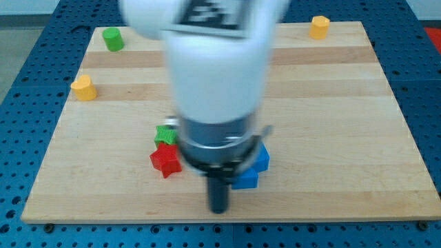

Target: Push the blue triangle towards center right

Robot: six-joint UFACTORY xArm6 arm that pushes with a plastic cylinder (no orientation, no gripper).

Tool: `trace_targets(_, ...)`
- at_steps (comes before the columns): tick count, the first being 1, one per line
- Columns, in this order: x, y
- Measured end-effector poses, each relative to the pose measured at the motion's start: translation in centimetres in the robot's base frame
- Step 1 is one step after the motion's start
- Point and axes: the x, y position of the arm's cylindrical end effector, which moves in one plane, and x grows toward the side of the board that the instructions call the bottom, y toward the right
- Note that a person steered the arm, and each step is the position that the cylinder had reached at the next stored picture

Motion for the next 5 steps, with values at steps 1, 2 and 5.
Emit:
trace_targets(1, -1.9, -5.7)
trace_targets(2, -3.7, -5.6)
trace_targets(5, -1.2, 5.3)
